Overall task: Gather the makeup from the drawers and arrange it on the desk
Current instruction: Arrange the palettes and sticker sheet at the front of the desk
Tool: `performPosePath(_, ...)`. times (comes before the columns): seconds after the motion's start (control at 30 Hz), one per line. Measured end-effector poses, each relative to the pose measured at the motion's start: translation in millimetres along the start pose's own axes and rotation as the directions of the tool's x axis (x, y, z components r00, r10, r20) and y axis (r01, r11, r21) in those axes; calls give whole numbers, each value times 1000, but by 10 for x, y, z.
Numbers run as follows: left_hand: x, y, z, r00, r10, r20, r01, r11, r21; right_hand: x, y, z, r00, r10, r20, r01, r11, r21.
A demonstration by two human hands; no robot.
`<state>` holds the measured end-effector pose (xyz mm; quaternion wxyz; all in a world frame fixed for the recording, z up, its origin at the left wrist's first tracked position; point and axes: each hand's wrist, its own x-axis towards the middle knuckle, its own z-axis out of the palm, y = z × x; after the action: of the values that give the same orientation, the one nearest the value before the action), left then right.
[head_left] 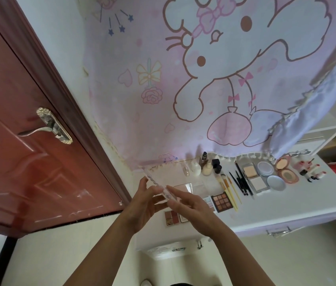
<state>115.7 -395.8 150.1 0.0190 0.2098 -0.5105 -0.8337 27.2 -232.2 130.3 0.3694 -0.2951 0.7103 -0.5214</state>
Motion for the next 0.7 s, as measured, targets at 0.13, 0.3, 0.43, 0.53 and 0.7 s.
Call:
performPosePath(0.13,-3,27,5,1000,13,-8,-12,1000,13,-5,12,6,1000,1,-17,-1,1000,0)
performPosePath(0.3,6,15,-31,999,20,41,-19,999,-30,-24,-55,-35,998,-12,-58,13,1000,16)
performPosePath(0.43,25,7,-18,997,21,72,-16,998,-64,-50,-78,-50,998,-19,-60,21,999,29)
performPosePath(0.53,37,2,-2,999,14,42,-11,997,-79,-60,-91,-62,998,-27,-62,29,999,27)
performPosePath(0.7,91,85,151,983,-39,-177,42,999,11,-13,-35,-24,974,6,-225,-57,973,-223)
